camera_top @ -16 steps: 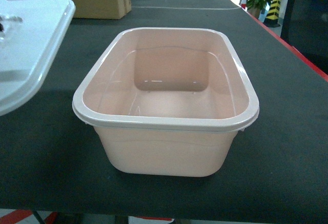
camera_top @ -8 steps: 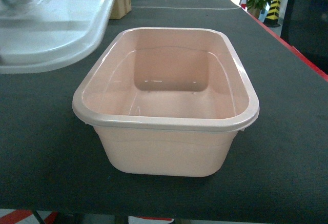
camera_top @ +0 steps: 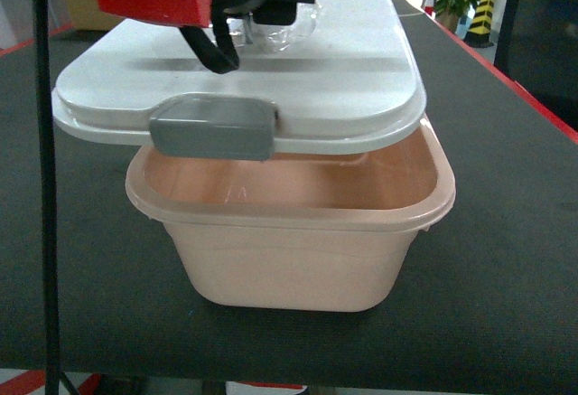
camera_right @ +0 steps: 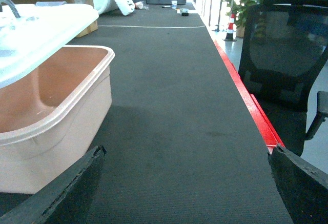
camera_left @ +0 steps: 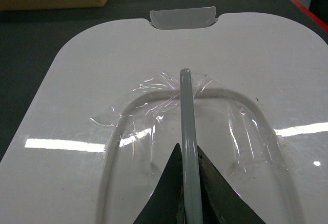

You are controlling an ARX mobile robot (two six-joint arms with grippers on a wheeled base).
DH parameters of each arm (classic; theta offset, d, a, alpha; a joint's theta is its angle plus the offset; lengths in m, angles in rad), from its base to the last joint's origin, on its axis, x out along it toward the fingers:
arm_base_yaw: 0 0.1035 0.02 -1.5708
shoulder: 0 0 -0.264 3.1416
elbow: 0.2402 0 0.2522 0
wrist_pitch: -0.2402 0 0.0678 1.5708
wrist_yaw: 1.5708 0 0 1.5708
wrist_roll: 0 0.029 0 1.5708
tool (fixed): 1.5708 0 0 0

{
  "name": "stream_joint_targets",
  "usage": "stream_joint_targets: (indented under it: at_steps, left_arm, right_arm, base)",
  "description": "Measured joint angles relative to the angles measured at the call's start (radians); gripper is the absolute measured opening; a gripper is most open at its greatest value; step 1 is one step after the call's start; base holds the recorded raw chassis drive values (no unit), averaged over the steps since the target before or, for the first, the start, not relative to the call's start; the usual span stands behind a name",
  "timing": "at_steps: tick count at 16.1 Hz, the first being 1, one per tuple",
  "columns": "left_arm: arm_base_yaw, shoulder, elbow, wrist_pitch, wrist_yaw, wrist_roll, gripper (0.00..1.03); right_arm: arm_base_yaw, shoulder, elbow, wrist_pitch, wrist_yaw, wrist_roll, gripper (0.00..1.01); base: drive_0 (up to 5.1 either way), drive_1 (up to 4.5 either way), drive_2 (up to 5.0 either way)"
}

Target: Pick capacitor and pack into box

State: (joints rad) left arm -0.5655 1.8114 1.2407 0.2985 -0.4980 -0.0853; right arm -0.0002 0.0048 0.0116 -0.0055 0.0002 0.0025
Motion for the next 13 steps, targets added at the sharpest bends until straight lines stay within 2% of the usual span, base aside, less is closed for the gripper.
stream_joint_targets:
  at_steps: [2,4,8,13]
  left_arm:
    - [-0.033,0.017,0.018,-0.022,-0.009,-0.03,0.02]
    - [-0.054,0.038,0.02,-0.023,-0.025,-0.04,0.02]
    - [-0.055,0.074,0.02,-0.028,-0.053,-0.043,0.02]
    - [-0.064,0.097,0.015,-0.037,-0.041,-0.07,0.02]
  right_arm:
    - [0.0,0.0,0.0,0.0,0.0,0.0,0.98]
    - [0.0,0.0,0.0,0.0,0.0,0.0,0.98]
    - [0.0,0.0,0.0,0.0,0.0,0.0,0.98]
    - [0.0,0.0,0.0,0.0,0.0,0.0,0.98]
  base:
    - [0.0,0.0,0.0]
    - [0.0,0.0,0.0]
    - [0.0,0.0,0.0]
    - [0.0,0.0,0.0]
